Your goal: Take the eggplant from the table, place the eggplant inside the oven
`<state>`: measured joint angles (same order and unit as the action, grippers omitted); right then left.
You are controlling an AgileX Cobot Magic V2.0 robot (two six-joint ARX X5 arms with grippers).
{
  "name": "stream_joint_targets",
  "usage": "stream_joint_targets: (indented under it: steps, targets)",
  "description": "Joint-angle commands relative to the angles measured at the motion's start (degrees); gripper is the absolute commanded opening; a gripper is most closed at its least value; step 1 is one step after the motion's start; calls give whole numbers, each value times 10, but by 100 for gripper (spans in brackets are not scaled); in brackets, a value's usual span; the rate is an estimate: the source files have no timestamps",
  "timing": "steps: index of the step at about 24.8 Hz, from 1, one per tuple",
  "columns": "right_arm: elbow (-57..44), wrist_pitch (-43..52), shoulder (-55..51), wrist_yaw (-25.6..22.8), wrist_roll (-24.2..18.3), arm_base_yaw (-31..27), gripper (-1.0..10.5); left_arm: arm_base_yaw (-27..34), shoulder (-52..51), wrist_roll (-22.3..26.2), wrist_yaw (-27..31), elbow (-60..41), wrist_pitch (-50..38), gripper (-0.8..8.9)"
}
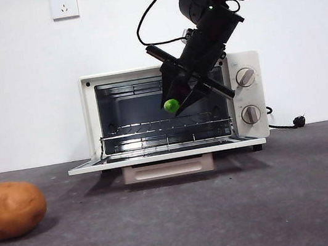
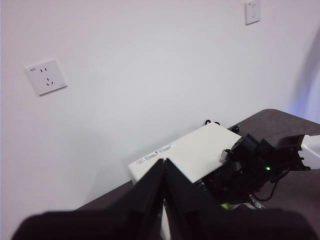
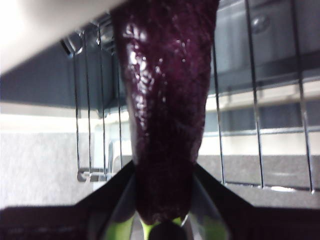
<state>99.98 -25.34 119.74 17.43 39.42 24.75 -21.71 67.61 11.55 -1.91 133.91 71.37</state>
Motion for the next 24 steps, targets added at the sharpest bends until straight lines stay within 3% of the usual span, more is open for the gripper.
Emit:
stream_joint_targets:
  steps: [1,3,9,12,14,24]
  targets:
    - [2,11,12,-15,10,2,100,-2,-2,6,0,-1,1,-6]
    - [2,16,12,-26,19,2,198,-2,-2,6,0,-1,5,-6]
    - [2,19,12,-49,21,2,199,-2,-2,6,0,-1,12,-6]
    - [2,26,12,-49,21,2,214,-2,-2,6,0,-1,13,-5]
    - [2,30,12,-49,23,2,293,-4,-2,6,0,-1,14,-5]
    - [2,26,12,-39,24,4,317,-16,-1,6,0,-1,18,-6]
